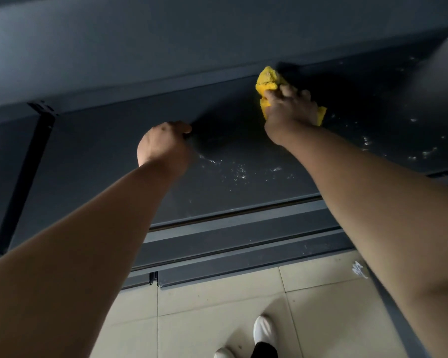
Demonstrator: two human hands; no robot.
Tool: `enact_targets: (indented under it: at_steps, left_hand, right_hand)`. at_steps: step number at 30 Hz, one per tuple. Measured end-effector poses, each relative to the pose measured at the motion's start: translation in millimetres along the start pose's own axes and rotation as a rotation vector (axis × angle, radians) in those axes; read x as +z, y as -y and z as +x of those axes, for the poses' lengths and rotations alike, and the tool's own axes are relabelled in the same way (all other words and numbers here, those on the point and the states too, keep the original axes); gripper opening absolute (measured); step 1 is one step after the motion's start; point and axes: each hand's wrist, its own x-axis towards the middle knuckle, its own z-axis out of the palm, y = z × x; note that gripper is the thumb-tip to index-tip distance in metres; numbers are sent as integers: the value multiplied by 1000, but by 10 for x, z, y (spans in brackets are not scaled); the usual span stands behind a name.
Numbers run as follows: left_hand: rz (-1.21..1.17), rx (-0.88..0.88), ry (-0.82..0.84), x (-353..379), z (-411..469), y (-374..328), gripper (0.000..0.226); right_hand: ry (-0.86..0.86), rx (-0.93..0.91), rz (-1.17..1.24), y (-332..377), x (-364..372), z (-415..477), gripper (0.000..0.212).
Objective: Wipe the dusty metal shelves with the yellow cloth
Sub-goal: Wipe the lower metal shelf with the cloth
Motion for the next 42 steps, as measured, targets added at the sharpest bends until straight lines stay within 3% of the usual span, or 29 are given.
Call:
enact_targets:
  at_steps: [6,12,17,20,31,42]
  left_hand:
    - [-114,-10,-42,-143,-148,279,37]
    - [-92,-75,40,-341,-322,396,32]
    - [3,-132,55,-425,-533,512,27]
    - [105,-147,107,-401,-650,556,38]
    - [135,-191,158,-324,-806,299,37]
    - [-42,-142,134,-159,-878,-489,47]
  right_hand:
    - [-20,-79,46,417,84,-321,53]
    - [55,-161,81,882,62,-661,55]
    - [69,-273,99,1340,69,-1049,55]
    - [64,-335,129,1431,74,-1255,53]
    - [-48,-360,122,809,112,-1638,52]
    - [17,-164,94,-344,-85,-1349,52]
